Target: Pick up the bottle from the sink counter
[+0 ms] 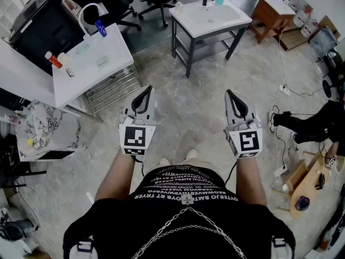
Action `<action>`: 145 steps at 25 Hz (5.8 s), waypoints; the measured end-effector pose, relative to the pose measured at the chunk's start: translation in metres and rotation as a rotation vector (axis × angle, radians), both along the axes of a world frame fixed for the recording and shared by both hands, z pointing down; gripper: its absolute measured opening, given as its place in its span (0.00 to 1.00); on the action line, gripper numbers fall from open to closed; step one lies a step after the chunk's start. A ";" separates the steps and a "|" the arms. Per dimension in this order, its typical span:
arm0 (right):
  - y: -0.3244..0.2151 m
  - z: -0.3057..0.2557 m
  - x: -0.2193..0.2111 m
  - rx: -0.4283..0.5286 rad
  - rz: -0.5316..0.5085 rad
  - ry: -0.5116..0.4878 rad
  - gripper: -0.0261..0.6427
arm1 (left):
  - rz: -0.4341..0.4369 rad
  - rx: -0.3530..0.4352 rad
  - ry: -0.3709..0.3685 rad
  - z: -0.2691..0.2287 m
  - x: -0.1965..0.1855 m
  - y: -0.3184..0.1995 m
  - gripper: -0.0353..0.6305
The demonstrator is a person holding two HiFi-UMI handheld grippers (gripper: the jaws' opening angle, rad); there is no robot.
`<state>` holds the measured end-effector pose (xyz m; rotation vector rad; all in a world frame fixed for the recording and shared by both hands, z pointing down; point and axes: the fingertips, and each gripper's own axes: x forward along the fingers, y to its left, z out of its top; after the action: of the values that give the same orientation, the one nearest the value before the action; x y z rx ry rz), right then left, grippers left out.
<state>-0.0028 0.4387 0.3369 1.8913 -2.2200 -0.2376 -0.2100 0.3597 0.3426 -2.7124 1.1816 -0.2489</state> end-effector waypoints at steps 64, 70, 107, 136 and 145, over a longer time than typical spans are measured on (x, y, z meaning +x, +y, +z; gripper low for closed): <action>-0.499 0.064 0.105 -0.189 -0.200 -0.150 0.45 | 0.008 -0.044 -0.025 0.056 0.158 -0.491 0.06; -0.558 0.062 0.137 -0.205 -0.259 -0.151 0.45 | -0.028 -0.043 -0.029 0.052 0.191 -0.543 0.06; -0.838 0.206 0.252 -0.447 -0.423 -0.147 0.48 | -0.180 -0.101 -0.051 0.067 0.299 -0.770 0.06; -1.027 0.446 0.203 -0.689 -0.379 0.021 0.56 | -0.146 -0.235 -0.147 0.145 0.261 -0.902 0.06; -1.015 0.426 0.200 -0.694 -0.407 -0.001 0.53 | -0.161 -0.238 -0.121 0.139 0.252 -0.897 0.06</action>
<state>0.1971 -0.5761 0.7626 1.0764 -2.2529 0.4235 0.0421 -0.5374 0.4811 -2.7508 1.4167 -0.6024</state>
